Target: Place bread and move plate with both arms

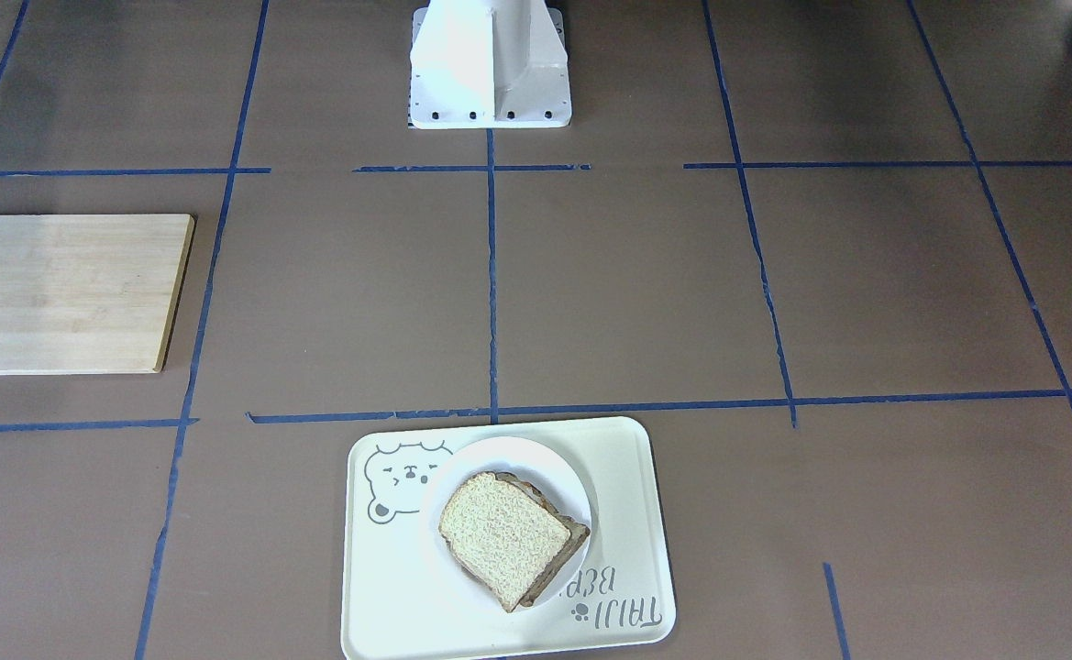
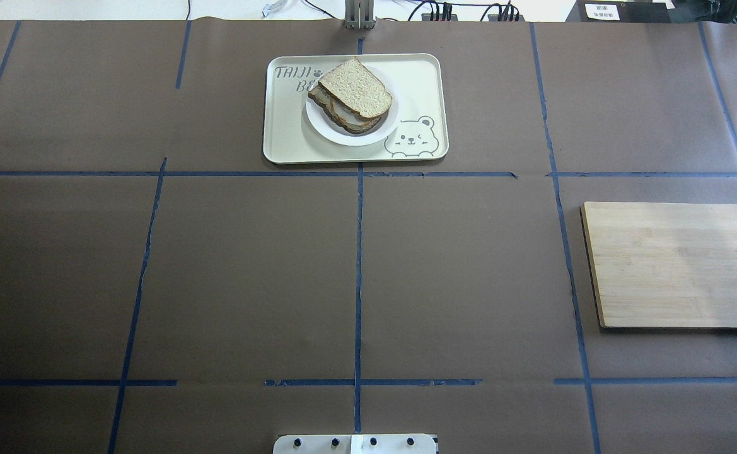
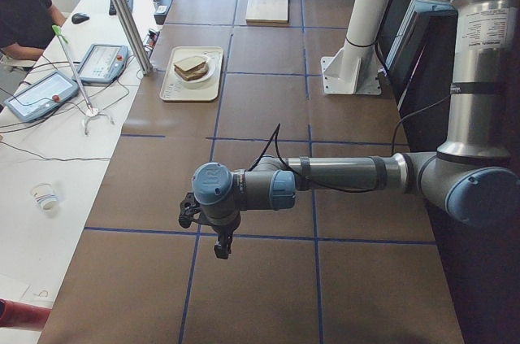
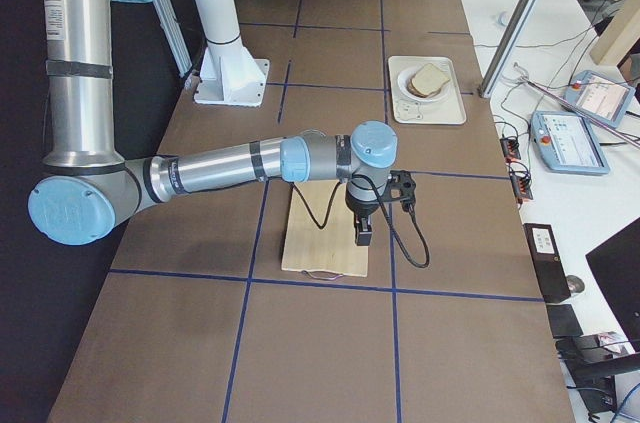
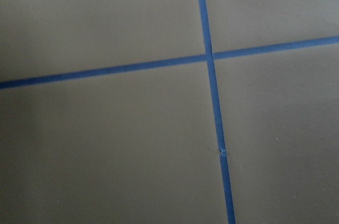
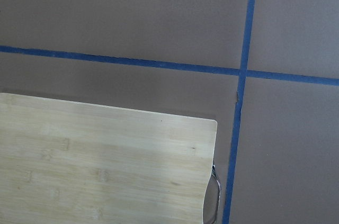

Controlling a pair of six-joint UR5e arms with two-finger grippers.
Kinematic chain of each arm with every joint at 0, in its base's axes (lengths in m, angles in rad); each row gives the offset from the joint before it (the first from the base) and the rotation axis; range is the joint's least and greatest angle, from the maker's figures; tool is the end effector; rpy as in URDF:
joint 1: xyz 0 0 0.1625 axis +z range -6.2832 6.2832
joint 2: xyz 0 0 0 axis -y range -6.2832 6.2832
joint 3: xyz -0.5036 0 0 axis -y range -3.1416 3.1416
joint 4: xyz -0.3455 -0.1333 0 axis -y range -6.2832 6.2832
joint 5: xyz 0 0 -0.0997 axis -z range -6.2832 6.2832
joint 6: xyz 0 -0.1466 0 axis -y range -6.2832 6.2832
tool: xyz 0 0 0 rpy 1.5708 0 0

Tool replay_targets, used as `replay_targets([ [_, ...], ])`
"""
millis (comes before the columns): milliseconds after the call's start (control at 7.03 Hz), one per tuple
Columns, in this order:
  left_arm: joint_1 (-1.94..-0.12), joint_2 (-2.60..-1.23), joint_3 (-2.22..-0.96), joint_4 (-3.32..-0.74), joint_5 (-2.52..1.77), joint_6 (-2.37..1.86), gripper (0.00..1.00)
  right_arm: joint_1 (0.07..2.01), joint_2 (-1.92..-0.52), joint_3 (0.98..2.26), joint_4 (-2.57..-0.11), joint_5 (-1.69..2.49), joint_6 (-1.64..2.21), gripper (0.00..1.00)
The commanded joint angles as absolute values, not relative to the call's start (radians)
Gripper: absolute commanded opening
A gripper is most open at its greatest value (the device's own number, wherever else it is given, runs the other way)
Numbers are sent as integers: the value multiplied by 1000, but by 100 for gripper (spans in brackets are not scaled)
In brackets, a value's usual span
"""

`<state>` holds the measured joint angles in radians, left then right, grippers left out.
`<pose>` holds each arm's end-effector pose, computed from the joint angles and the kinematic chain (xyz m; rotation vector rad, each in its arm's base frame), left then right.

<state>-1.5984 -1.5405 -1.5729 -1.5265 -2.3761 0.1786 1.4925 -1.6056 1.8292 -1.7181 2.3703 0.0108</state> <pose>-0.0392 -0.4213 0.7841 0.0147 0.8082 0.1135 -0.0053 -0.4275 0.6835 0.0365 -0.8018 -0.0943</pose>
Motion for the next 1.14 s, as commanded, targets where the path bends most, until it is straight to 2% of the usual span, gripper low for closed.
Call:
replay_targets([
  [0, -1595, -1545, -1630, -1430, -2376, 176, 100, 1493, -1621, 1829, -1720, 2373, 12, 100],
  [284, -1595, -1531, -1704, -1359, -2364, 181, 100, 1499, -1623, 1822, -1720, 2376, 12, 100],
  [995, -1594, -1516, -1684, -1362, -2364, 270, 100, 1548, -1663, 1789, -1717, 2392, 2, 100],
])
